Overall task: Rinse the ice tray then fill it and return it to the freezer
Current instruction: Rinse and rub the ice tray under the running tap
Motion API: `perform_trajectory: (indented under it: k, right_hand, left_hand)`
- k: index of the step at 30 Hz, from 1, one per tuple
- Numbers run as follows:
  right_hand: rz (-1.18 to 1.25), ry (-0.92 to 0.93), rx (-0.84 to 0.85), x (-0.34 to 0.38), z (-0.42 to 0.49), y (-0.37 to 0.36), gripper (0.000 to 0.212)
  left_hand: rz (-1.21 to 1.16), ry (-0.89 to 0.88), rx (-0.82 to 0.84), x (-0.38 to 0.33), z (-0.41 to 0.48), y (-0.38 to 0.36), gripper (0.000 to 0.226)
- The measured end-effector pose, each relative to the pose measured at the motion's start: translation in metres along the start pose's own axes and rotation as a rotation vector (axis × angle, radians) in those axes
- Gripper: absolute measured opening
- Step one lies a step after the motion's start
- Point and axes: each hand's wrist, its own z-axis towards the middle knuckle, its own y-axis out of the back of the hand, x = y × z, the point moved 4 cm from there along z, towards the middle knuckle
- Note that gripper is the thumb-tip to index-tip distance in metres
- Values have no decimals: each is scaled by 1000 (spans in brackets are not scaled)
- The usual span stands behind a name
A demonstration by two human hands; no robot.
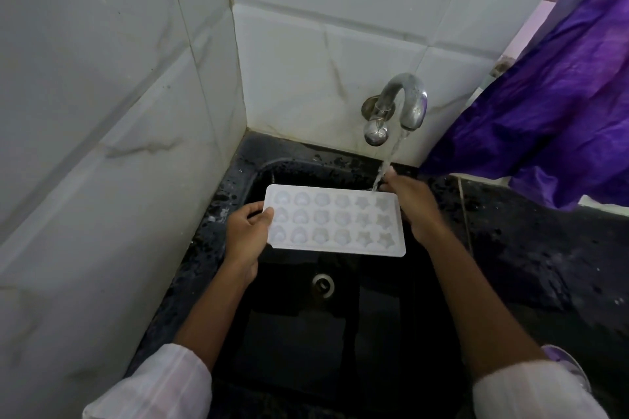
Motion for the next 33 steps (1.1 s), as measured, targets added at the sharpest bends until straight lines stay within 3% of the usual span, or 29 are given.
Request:
perform_trajectory:
  k: [3,9,17,22,28,33]
  right_hand:
    - [59,25,60,-15,-18,-14,43]
    - [59,169,-136,18,12,-15,42]
    - [237,-31,101,67,87,-26,54]
    - [352,-60,176,66,93,-22,32]
    - [436,-70,202,63,92,-23,36]
    - [441,-79,212,64,91,-24,22]
  left_hand:
    - [29,-21,-39,-1,1,11,17]
    - [47,-35,-68,1,-1,21,14]
    - [-20,-6,-97,2,-7,14,14]
    - [-22,-20,-122,3,-6,15,12]
    - [-27,-22,-139,1,-7,13,10]
    - [-30,-16,-142,2,-6,12,11]
